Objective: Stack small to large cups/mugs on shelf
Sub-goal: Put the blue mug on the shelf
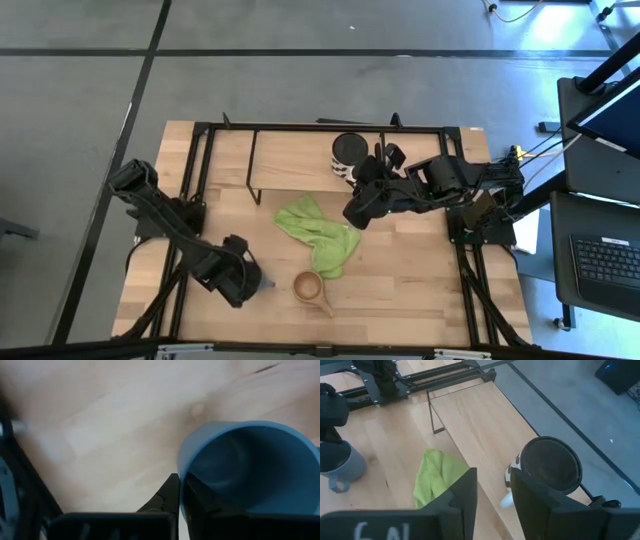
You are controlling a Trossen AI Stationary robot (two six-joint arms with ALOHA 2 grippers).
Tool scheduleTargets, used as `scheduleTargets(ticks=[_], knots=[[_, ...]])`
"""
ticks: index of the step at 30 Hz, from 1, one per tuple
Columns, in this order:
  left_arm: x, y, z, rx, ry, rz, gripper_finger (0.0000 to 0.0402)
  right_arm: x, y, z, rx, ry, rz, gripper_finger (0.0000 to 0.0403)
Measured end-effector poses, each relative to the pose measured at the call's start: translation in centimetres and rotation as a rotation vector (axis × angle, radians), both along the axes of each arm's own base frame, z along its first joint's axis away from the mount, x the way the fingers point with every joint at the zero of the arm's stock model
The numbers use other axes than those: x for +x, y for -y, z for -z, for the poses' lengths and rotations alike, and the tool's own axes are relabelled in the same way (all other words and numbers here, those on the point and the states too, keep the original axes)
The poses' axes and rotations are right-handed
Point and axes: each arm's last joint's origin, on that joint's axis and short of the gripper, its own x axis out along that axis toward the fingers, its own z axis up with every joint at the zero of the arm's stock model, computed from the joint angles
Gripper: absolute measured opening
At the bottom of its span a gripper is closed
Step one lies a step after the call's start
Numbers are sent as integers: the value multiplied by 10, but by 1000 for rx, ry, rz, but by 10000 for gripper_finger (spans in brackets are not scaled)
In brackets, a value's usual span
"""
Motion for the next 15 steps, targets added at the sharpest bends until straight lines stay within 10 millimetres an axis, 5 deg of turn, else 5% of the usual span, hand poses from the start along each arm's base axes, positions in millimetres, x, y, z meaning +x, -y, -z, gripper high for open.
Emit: scheduleTargets(ticks=[6,15], knots=[[12,-18,4,107,-2,260,4,1,4,0,1,0,14,119],[25,-31,16,246,-46,965,2,2,8,0,47,18,46,119]])
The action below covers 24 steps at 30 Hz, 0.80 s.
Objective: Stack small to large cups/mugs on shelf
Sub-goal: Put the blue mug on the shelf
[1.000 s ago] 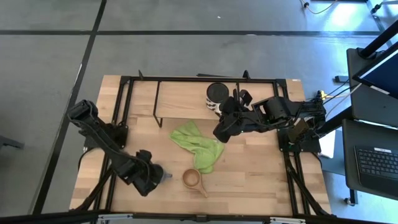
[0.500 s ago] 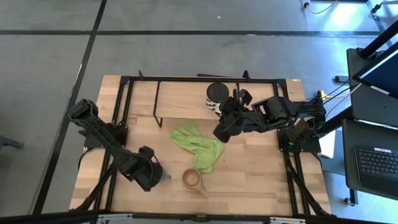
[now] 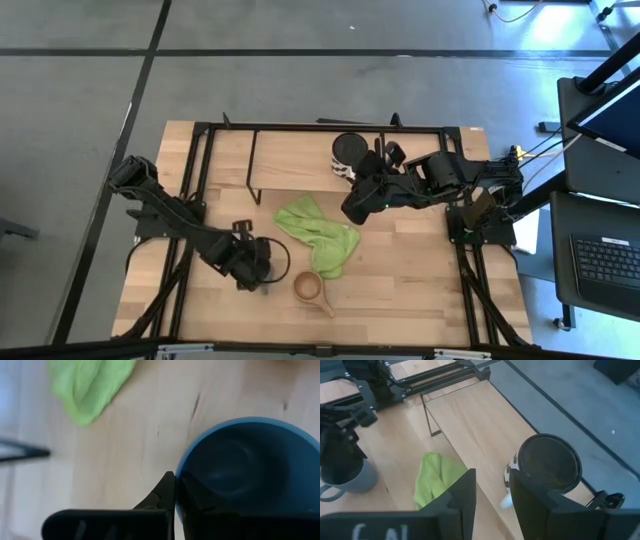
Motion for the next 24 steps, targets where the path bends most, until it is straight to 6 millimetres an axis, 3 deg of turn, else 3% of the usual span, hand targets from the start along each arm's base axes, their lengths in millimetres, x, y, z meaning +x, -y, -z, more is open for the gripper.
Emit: scheduleTargets(ticks=[6,15,24], knots=[[8,-3,-4,6,41,233,2,0,-1,1,51,15,21,119],[20,-22,-5,28,42,184,21,0,0,1,66,28,40,119],[18,-21,-4,29,33,224,75,0,0,1,65,28,40,119]])
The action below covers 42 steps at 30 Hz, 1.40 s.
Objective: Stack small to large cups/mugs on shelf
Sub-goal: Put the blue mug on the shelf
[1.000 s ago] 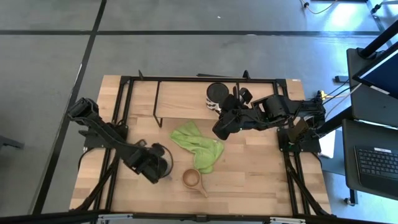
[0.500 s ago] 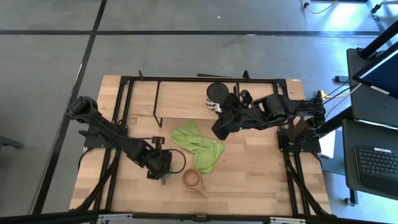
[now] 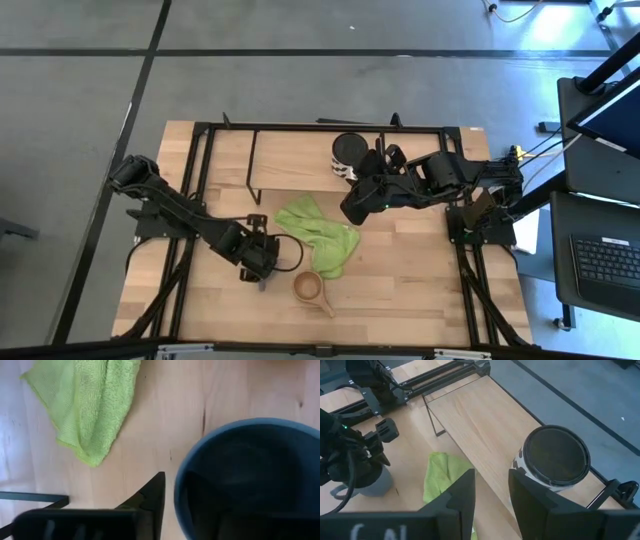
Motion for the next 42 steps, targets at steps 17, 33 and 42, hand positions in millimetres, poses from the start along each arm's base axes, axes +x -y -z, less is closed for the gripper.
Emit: scheduleTargets(ticks=[17,33,42], knots=[[-27,-7,-50,-238,130,-373,99,0,0,0,-27,-11,-10,119],[-52,24,-35,-416,98,-1209,99,0,1,-1,-88,-21,-23,119],[-45,16,-35,-447,126,-1365,99,0,1,-1,-106,-35,-41,119]])
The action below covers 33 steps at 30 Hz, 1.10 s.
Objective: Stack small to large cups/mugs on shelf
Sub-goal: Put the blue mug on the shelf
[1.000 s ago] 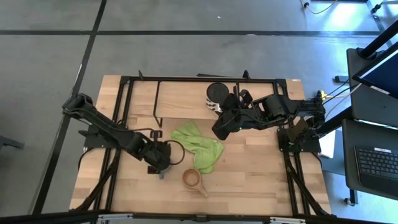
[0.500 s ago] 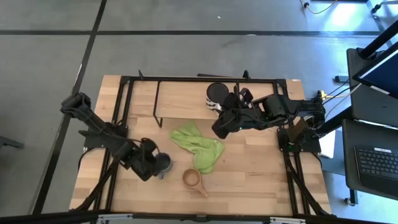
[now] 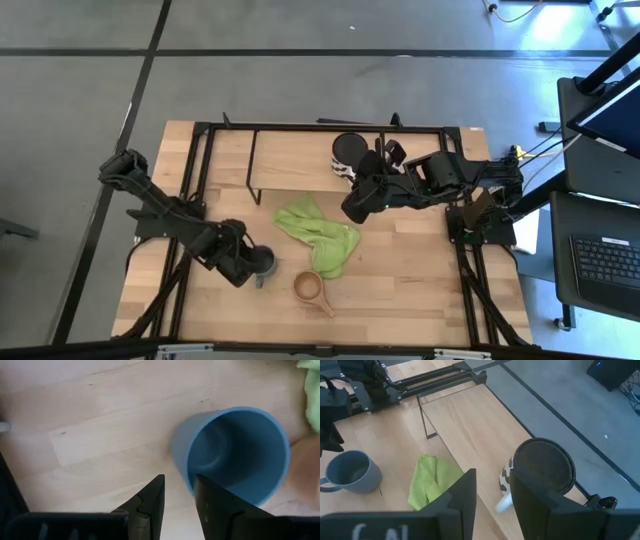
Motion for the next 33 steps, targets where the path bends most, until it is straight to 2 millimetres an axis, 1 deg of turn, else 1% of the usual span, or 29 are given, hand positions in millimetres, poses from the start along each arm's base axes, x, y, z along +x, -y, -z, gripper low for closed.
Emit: scheduleTargets(ticks=[6,14,22,28,31,33], knots=[[10,0,6,-15,17,-35,99,0,0,0,-3,-4,-2,119],[20,0,21,-13,-64,-45,99,-1,0,1,-16,-22,-15,119],[22,1,22,-1,-46,0,98,-1,0,1,-21,-30,-19,119],[26,1,26,4,-50,-3,98,-3,1,2,-34,-45,-10,119],[29,0,28,6,-40,0,84,-5,2,3,-46,-62,17,119],[30,-1,28,10,-42,11,64,-7,4,4,-46,-76,30,119]])
